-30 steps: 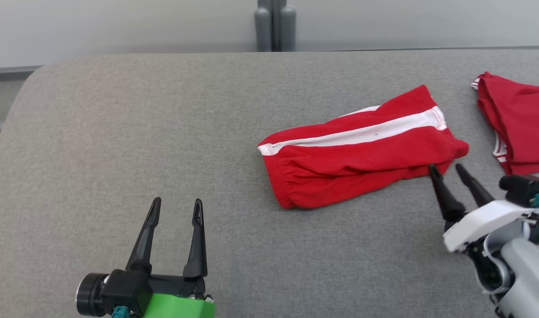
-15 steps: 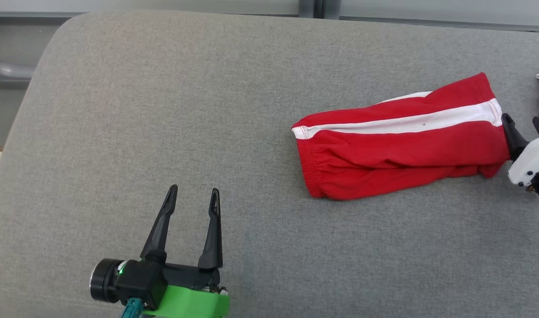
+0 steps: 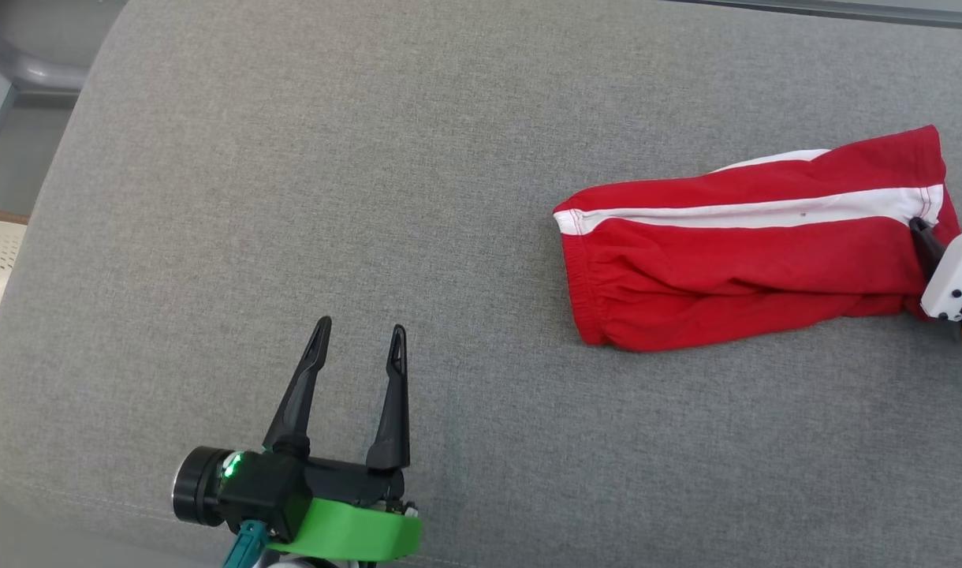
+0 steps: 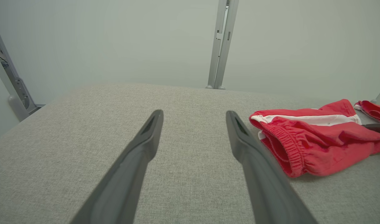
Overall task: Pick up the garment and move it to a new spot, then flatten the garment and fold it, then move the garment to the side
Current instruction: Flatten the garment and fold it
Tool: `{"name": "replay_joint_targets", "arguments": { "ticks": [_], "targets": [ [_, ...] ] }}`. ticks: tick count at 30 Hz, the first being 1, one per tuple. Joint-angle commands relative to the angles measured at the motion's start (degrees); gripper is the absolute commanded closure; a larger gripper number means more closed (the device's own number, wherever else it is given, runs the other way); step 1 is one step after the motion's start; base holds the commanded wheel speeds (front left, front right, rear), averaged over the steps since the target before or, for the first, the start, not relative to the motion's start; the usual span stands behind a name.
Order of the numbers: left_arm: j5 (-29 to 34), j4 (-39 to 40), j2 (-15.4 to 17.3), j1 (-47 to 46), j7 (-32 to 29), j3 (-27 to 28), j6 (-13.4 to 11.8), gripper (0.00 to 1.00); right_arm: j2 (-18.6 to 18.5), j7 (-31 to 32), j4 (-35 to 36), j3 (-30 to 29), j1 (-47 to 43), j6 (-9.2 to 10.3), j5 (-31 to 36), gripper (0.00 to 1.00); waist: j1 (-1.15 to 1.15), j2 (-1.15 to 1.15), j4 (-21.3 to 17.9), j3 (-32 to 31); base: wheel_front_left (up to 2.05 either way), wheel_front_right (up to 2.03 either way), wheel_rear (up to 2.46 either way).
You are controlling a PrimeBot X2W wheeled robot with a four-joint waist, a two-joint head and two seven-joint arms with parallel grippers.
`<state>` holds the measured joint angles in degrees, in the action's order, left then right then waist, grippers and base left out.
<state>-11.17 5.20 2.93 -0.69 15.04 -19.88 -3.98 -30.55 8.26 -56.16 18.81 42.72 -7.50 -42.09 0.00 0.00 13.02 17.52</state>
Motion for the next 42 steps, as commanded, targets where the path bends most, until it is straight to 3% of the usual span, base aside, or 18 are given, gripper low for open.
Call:
{"name": "replay_joint_targets", "arguments": {
  "ticks": [1,2,11,18,23,31,42],
  "targets": [
    [0.2,-0.1,0.0,-0.9,0.2,0.1,-0.1,0.00,1.0,0.8,-0.9,0.8,-0.5,0.04,-0.2,0.58,0.00,0.00,-0.1,0.0,0.00,0.00,0.00],
    [0.3,-0.2,0.0,-0.9,0.2,0.2,-0.1,0.00,1.2,0.7,-0.9,1.0,-0.6,0.04,-0.4,1.00,0.00,0.00,-0.2,0.0,0.00,0.00,0.00],
    [1.2,-0.7,0.0,0.2,0.2,0.5,0.4,0.00,-0.4,-2.3,2.3,3.6,-1.8,0.08,0.0,1.00,0.00,0.00,-3.3,-2.0,0.00,0.00,0.00],
    [1.7,-0.8,0.0,1.0,0.2,1.1,0.7,0.00,-5.2,-3.8,5.9,5.2,-2.7,0.08,2.4,1.00,0.00,0.00,-6.8,-3.8,0.00,0.00,0.00],
    [1.9,-1.1,0.0,1.2,0.2,1.5,0.9,0.00,-6.5,-3.4,9.2,5.9,-1.3,0.07,5.1,1.00,0.00,0.00,-8.2,-4.7,0.00,0.00,0.00],
    [2.0,-1.9,0.0,1.6,0.2,1.2,1.3,0.00,-1.9,1.9,17.3,7.5,1.1,0.07,8.2,1.00,0.00,0.00,-8.2,-6.7,0.00,0.00,0.00],
    [0.7,-1.9,0.0,2.3,0.2,0.1,0.6,0.00,6.5,8.3,29.1,5.5,-3.2,0.07,12.2,1.00,0.00,0.00,-4.3,-7.8,0.00,0.00,0.00]
  ]
}}
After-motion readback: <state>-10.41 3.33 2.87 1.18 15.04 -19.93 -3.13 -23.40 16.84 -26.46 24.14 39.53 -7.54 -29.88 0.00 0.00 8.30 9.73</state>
